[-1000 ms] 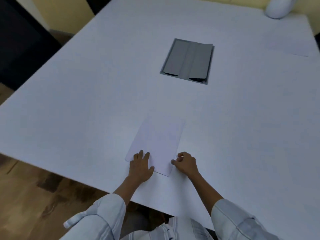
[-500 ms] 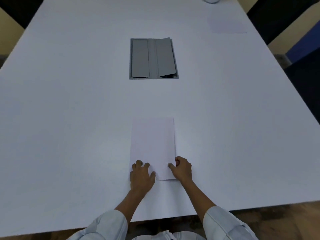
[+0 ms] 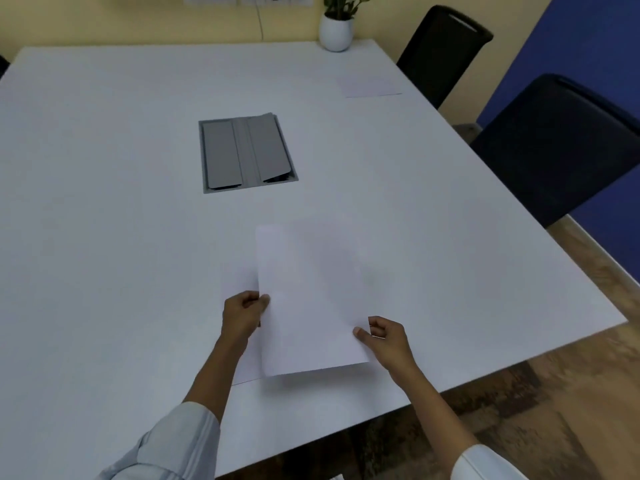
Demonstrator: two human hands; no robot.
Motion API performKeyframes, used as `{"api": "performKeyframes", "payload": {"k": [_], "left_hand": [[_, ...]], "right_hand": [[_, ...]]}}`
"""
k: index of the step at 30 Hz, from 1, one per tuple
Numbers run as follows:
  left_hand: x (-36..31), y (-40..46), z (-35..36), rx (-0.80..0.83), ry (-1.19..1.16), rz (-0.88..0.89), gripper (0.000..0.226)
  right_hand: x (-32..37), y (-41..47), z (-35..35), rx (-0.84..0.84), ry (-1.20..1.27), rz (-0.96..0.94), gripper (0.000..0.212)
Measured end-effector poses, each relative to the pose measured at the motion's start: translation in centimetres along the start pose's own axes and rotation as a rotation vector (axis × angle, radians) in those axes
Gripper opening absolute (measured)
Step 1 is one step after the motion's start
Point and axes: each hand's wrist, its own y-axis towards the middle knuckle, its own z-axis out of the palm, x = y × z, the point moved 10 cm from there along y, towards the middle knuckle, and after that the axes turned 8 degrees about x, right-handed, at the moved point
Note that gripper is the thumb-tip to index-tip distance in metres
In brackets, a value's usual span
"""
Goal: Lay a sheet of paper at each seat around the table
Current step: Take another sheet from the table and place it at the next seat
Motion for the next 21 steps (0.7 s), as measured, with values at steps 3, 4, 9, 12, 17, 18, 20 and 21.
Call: {"api": "performKeyframes", "payload": {"k": [3, 4, 9, 12, 17, 18, 20, 21], "left_hand": [[-2.4, -1.6, 3.4, 0.047, -0.051, 0.074, 0.006], [-3.1, -2.2, 4.7, 0.060, -0.050, 0.099, 0.008], [-6.2, -6.6, 11.6, 0.119, -0.045, 0.195, 0.006], [-8.2, -9.6, 15.2, 0.120, -0.044, 0.238, 0.004], [-11.4, -13.1, 21.2, 0.110, -0.043, 0.301, 0.004], [-11.8, -13.6, 22.6, 0.112, -0.053, 0.301, 0.005], [-12.8, -14.3, 25.7, 0.129, -0.078, 0.300, 0.005], [-13.3, -14.5, 27.3, 0.139, -0.087, 0.301, 0.004]], "right_hand": [[-0.5, -1.8, -3.8, -0.051, 0.071, -0.027, 0.020], [-0.7, -2.5, -5.3, -0.077, 0.088, -0.031, 0.023], [-0.4, -6.2, -13.7, -0.195, 0.115, -0.104, 0.030], [0.9, -8.4, -18.7, -0.237, 0.110, -0.180, 0.023], [2.0, -11.1, -26.4, -0.260, 0.077, -0.260, 0.022], [2.0, -11.5, -27.9, -0.276, 0.070, -0.262, 0.025], [2.1, -11.8, -30.9, -0.301, 0.036, -0.273, 0.028], [2.0, -11.7, -32.4, -0.308, 0.013, -0.278, 0.029]]}}
